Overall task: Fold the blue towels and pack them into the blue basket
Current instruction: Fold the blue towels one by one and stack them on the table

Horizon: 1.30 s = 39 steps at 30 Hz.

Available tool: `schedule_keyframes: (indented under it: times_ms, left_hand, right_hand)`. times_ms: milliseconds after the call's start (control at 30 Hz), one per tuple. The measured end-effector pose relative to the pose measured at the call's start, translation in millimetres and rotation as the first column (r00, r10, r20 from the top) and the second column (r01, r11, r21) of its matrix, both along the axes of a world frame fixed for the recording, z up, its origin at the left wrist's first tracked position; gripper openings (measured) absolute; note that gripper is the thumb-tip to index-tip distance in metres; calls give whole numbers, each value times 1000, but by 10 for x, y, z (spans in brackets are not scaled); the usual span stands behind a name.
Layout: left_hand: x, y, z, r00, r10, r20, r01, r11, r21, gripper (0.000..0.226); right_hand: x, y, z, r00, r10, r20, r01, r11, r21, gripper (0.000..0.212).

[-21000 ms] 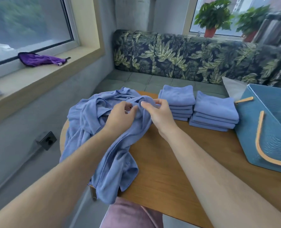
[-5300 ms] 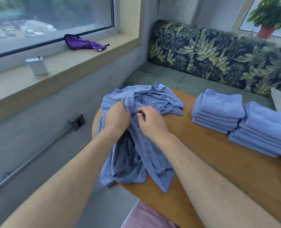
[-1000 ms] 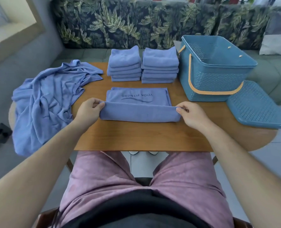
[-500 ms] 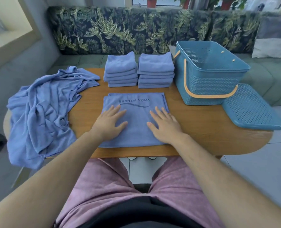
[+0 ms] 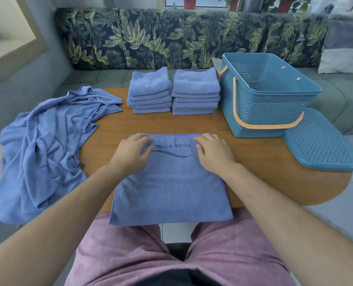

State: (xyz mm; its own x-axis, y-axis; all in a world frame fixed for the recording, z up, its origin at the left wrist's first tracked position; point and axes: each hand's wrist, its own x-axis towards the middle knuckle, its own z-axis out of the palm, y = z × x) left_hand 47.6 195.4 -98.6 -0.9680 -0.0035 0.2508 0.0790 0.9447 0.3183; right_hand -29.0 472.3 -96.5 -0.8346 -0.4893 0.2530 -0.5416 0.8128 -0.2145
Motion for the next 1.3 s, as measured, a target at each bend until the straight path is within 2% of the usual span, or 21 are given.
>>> schedule_keyframes:
  times_ms: [100,233,333,433,667,800,900,1000,1300]
  left_hand:
    - [-304,-164,-41,994,17,105,-12,999,-49,35]
    - [-373,-341,-146,998,-66,1,66,995,-74,29]
    - [-327,-374,-229,997,10,-71,-10,1000,11,34]
    - [-338,-382,-266,988,99,-115,-91,993,79,26]
    - [-365,-405,-274,980,144,-141,-117,976,184,19]
    - [-375,-423,-258,982,165,-87,-141,961,237,22]
    - [-378,-424,-259,983,164,-81,-138,957,255,23]
    - [-383,-431,-254,983,167,-71,-141,948,284,22]
    - [-411,-487,-256,984,157,-84,-127,950,286,20]
  right_hand:
    - [-311,-57,-69,999,-41,31,41,999,-1,36]
    - [-428,28,-267,994,-106,-26,101,985,-139,29]
    - [-457,58,-335,990,-140,-33,132,974,-184,22]
    - [-458,56,-341,989,-125,-77,103,964,-245,13]
    - [-421,60,-287,991,-77,-105,34,931,-362,4]
    - [-435,79,-301,989,-83,-126,34,937,-347,19]
    - [-448,77,-320,995,-68,-70,38,932,-361,29]
    - [-465,66,-338,997,-76,20,78,906,-416,22]
    - [-509,79,-315,972,-223,70,229,853,-469,15]
